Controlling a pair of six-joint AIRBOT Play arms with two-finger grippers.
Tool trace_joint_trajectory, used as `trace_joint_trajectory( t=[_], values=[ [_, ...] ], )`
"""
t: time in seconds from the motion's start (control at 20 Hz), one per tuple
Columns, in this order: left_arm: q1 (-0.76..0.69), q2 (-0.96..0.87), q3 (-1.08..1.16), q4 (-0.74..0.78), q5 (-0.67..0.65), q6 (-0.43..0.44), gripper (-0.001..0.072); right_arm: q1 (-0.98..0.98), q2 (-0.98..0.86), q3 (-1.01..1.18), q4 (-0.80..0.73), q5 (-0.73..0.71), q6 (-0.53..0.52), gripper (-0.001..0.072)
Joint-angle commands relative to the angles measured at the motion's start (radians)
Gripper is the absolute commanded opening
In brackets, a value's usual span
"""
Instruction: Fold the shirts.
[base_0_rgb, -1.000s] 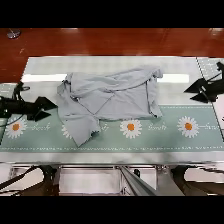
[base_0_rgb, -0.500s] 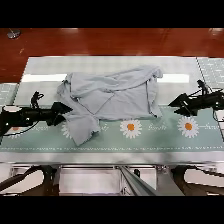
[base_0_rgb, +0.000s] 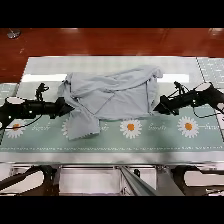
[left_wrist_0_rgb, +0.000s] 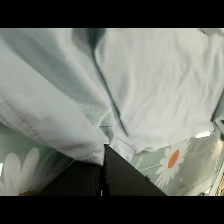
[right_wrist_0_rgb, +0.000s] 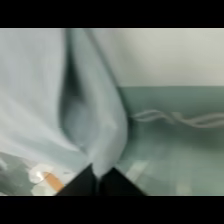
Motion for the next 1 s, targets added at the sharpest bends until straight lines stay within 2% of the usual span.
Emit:
trace_joint_trajectory(
  t=[0.0,0.1,0.3,0.4,0.45,0.7,0.85,0.95],
  values=[
    [0.002,0.013,0.085,-0.030,-0.050,0.004,0.0025,0.064,-0.015,0.089,0.054,0.068,-0.043,0.0024],
    [0.017,0.051,0.210,-0.101,-0.095,0.005,0.0025,0.063,0.025,0.255,0.061,0.129,-0.041,0.0023],
    [0.031,0.187,0.597,-0.151,-0.101,0.005,0.0024,0.062,0.154,0.769,0.016,0.106,0.024,0.0023],
    [0.040,0.248,0.800,-0.104,-0.074,0.021,0.0024,0.063,0.215,1.015,-0.074,0.099,0.054,0.0023],
    [0.045,0.281,0.892,-0.025,-0.056,0.009,0.0024,0.063,0.257,1.106,-0.117,0.100,0.064,0.0023],
    [0.061,0.473,1.162,0.244,-0.061,-0.098,0.0024,0.063,0.563,1.146,-0.227,0.092,0.063,0.0023],
    [0.061,0.623,1.171,0.380,-0.051,-0.105,0.0024,0.063,0.687,1.146,-0.286,0.118,0.058,0.0023],
    [0.061,0.690,1.171,0.443,-0.062,-0.143,0.0024,0.063,0.741,1.146,-0.301,0.146,0.058,0.0023]
  ],
)
